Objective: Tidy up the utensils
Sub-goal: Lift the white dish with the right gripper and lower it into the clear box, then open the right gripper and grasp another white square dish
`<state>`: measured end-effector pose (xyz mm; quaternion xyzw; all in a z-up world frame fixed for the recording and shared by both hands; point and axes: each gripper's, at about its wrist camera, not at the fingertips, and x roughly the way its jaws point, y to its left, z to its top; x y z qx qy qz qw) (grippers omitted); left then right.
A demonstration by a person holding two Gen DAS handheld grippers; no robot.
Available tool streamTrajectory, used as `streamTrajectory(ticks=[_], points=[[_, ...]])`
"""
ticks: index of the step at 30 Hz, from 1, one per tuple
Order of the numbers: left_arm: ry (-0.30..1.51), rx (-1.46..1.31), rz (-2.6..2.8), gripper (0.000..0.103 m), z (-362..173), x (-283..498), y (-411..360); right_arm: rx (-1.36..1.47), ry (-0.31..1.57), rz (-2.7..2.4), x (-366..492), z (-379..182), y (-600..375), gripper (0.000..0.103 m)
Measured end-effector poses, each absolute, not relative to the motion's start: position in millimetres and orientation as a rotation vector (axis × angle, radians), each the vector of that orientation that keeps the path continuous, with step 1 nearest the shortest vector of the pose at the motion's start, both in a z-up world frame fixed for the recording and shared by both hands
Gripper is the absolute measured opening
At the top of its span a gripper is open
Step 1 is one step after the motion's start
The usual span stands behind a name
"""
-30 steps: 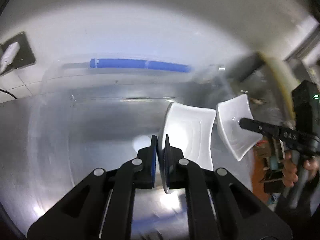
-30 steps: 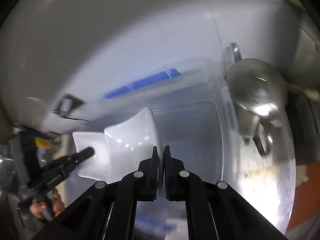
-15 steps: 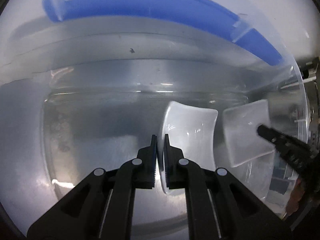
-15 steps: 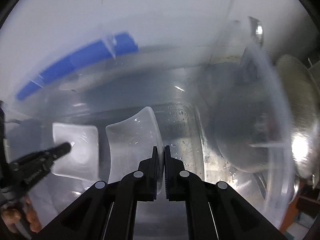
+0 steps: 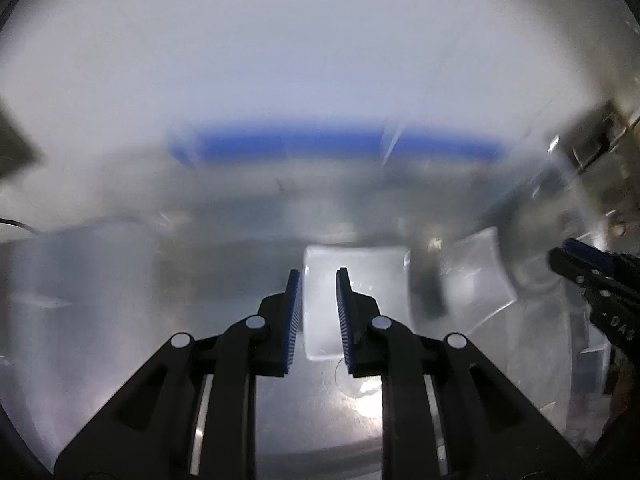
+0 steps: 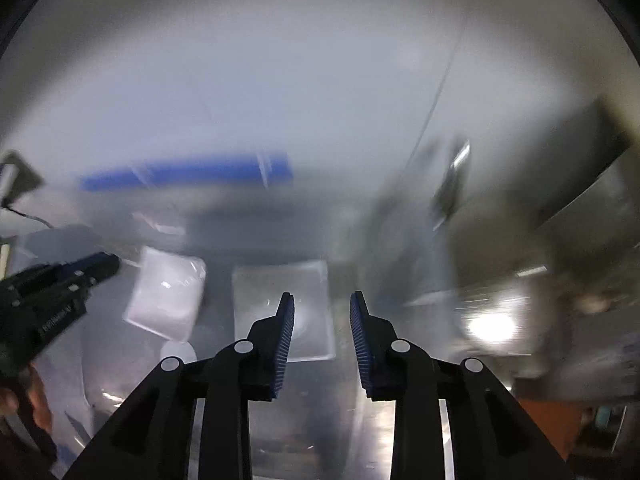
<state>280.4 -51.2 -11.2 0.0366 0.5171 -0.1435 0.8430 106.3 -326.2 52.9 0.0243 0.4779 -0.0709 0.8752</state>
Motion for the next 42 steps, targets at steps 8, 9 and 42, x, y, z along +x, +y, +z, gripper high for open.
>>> streamTrajectory(ticks=[8,9,42], points=[[0.672,0.071,-0.506,0.061,104.1,71.5,-46.3,0.172,0.803,0.107,-71.7,101.2,-372.3,0.042],[0.679,0.089,-0.545,0.061,97.4,42.5,-51.6,0.178,0.830,0.098,-92.0,88.7,-380.8,0.042],[1.309,-0.057,-0.571,0.059,-127.6,35.8,-129.7,0.526,1.246,-0.001,-105.5,-104.9,-425.1,0.037]])
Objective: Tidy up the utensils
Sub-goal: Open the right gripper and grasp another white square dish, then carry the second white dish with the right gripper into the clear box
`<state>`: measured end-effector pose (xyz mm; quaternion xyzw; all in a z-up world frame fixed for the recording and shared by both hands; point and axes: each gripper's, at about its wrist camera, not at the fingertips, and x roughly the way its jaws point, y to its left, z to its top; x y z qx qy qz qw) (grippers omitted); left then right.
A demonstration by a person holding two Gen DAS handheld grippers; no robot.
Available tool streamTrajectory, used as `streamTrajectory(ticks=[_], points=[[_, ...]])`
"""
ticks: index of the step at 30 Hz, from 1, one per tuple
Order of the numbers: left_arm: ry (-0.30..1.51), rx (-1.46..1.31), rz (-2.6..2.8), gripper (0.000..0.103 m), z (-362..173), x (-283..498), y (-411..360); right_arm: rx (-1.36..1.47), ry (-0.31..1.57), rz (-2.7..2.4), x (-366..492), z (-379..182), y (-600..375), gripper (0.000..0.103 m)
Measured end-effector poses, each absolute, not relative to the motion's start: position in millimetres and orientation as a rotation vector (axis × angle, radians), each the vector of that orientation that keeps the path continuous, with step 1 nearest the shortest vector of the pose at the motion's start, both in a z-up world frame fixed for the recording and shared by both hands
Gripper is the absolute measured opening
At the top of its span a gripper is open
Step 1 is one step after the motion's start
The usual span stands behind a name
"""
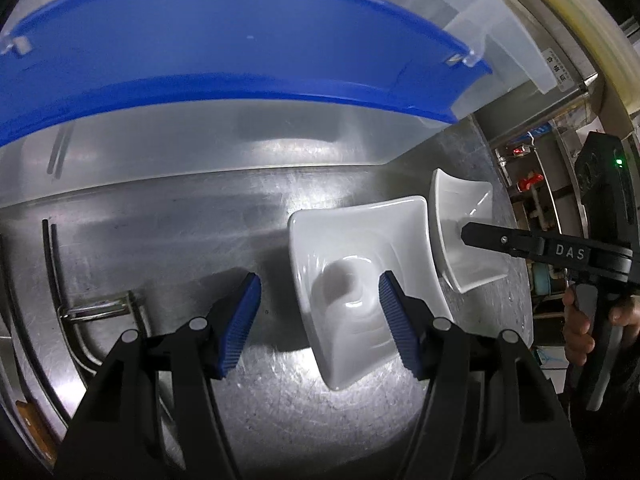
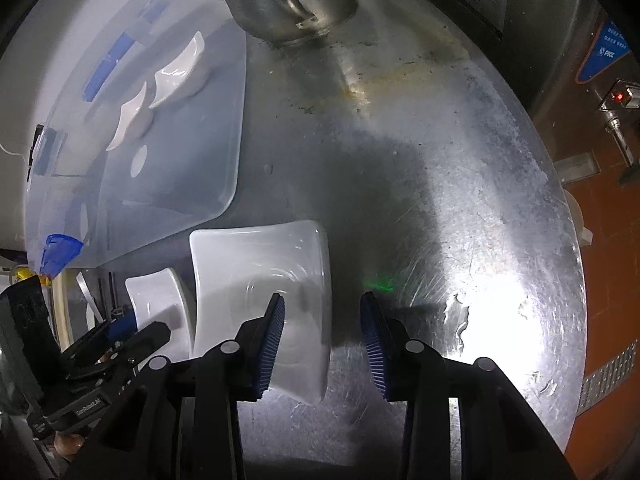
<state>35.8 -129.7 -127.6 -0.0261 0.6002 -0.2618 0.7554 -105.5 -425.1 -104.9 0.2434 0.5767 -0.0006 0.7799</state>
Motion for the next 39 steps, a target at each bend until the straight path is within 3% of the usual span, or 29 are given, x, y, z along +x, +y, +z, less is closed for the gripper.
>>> streamTrajectory(ticks=[3,5,8,14,28,39], points=[[1.303,-0.040,-0.557,0.049,-125.0,37.9,-128.7,0.523,1.258,0.007,-104.3,-107.7,-424.5,0.016],[1.307,-0.035,-0.557,0.025,-126.0,38.4,-131.6,0.524,1.254,0.015,-104.1,-107.4,-423.4,0.013],[1.321,-0.059,-0.556,0.012,-129.4,39.4,-130.2,0.526,1.248,0.011,-105.0,-106.7,-423.8,0.012],[1.288,-0.095,-0.564,0.006,-122.3,36.3,-124.5,0.592,1.222,0.035,-112.0,-103.9,-431.2,0.007],[1.261,-0.130,-0.591,0.006,-109.1,28.6,-113.2,0.721,1.179,0.043,-150.2,-93.9,-457.4,0.008],[1.133,-0.116,-0.654,0.006,-39.9,23.3,-104.0,0.706,0.989,0.111,-176.1,-12.4,-461.6,0.008]])
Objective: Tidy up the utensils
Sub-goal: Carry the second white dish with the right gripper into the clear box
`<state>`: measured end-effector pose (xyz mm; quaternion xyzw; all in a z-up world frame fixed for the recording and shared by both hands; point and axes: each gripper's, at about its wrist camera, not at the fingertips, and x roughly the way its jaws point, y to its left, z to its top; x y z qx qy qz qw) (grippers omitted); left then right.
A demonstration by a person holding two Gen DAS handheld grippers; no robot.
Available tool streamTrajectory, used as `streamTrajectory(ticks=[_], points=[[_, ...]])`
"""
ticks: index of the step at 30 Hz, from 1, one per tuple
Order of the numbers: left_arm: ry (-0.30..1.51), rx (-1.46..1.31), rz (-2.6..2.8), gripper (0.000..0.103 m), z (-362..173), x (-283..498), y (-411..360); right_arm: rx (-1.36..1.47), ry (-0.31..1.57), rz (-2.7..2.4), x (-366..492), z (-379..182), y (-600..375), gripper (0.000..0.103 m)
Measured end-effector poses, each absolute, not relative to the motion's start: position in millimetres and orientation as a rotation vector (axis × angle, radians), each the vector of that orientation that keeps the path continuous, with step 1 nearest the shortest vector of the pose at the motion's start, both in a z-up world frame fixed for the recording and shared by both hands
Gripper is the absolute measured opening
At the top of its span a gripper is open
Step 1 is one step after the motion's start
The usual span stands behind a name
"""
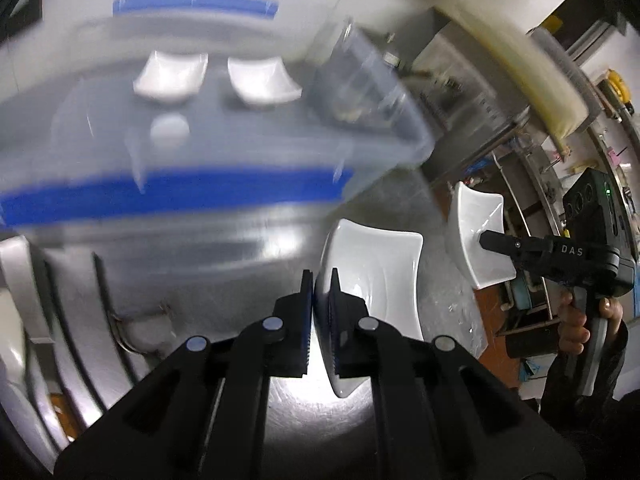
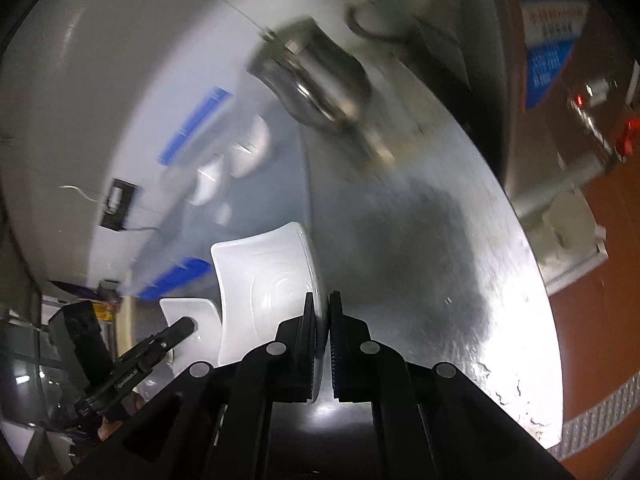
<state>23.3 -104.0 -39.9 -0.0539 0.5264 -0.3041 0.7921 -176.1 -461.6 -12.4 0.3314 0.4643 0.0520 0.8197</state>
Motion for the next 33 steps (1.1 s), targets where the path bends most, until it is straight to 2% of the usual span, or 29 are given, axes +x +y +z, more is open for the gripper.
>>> streamTrajectory(ticks=[8,13,17,23,28,33], points=[[0.992,-0.135,-0.580,0.006,26.4,78.2,-58.1,0.616,0.900,0.185,-136.9,41.7,-441.2,0.008],[0.952,-0.099,-0.503,0.006,43.7,128.1,-40.9,0.561,0.913,0.248,-76.2,58.1,-418.3,0.008],[1.012,-0.112,-0.514,0.006,36.2,183.1,-35.0,0.523,0.980,0.259,-6.1,53.7,-395.4,0.008],[1.110,-0.078,-0.427,0.007,-4.3,256.3,-35.7,0.408,1.047,0.177,72.2,37.1,-367.6,0.008],[1.213,-0.078,-0.409,0.007,-42.5,298.0,-38.7,0.314,1.129,0.081,115.6,12.4,-362.4,0.008],[1.226,-0.075,-0.455,0.006,-55.5,317.5,-46.8,0.202,1.151,0.023,135.1,0.3,-349.4,0.008]])
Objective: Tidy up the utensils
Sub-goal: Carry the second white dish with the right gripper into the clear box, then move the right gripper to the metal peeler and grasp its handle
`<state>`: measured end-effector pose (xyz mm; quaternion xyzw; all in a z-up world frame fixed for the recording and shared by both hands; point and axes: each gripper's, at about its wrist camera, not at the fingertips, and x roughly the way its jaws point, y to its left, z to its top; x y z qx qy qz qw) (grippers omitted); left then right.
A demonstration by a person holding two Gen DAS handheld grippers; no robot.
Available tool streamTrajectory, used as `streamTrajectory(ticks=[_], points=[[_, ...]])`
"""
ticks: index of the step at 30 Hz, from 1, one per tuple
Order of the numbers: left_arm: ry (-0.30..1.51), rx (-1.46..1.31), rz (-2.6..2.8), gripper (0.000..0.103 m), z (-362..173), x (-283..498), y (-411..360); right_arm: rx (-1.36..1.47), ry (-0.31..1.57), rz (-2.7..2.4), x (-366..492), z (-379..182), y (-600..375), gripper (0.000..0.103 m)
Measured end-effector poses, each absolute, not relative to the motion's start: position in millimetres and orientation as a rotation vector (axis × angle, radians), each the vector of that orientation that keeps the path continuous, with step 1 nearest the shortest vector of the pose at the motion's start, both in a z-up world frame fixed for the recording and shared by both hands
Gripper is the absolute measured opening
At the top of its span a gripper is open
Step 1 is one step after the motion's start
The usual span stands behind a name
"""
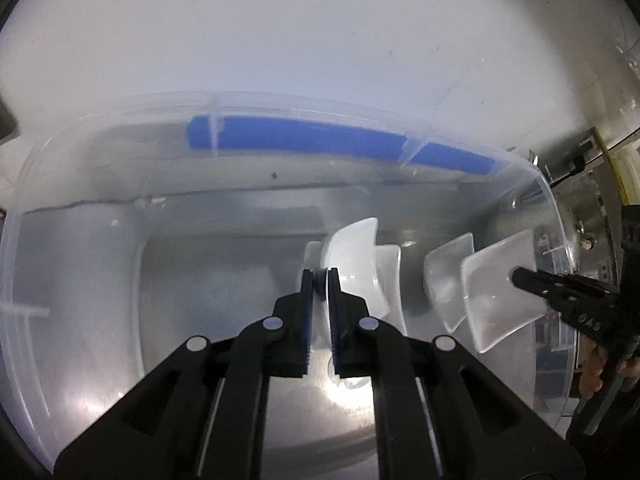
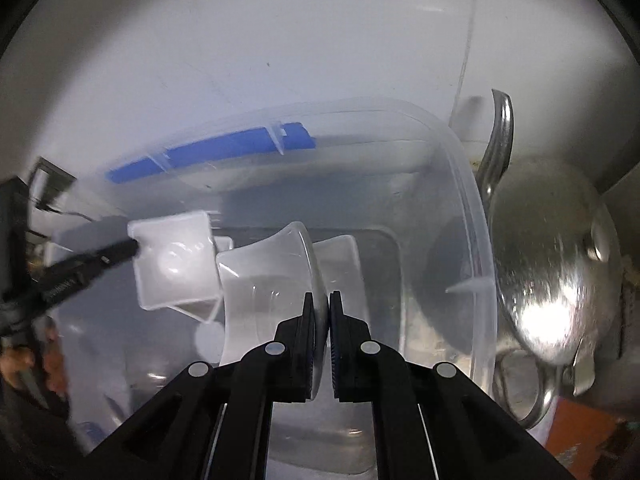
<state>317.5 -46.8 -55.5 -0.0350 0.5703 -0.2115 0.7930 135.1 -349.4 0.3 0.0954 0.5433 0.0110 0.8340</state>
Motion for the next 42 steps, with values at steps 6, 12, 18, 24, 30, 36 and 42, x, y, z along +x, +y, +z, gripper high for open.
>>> streamTrajectory(ticks=[6,12,18,24,30,36,42], points=[[1.228,-0.022,-0.467,0.006,-57.8,325.2,-54.5,0.020,1.183,-0.086,145.6,-15.7,-328.7,0.008],[1.264,0.042,-0.465,0.006,-77.2,319.9,-63.7,-0.061,1.182,-0.160,155.2,-26.0,-316.6,0.007],[1.101,0.094,-0.466,0.007,-24.7,289.0,-61.2,-0.095,1.068,-0.120,122.6,9.7,-304.7,0.010],[0.888,0.098,-0.451,0.013,57.6,190.3,-30.2,-0.015,0.881,0.152,15.3,83.2,-287.9,0.037],[0.889,-0.041,-0.426,0.062,51.7,72.9,17.6,0.044,1.039,0.531,-75.1,40.5,-234.4,0.037],[1.113,-0.236,-0.295,0.062,-27.9,14.7,56.3,-0.028,1.283,0.485,-85.7,-59.6,-189.5,0.037],[1.154,-0.337,-0.262,0.062,-64.0,-15.9,91.7,0.040,1.358,0.435,-98.2,-93.2,-175.2,0.037]])
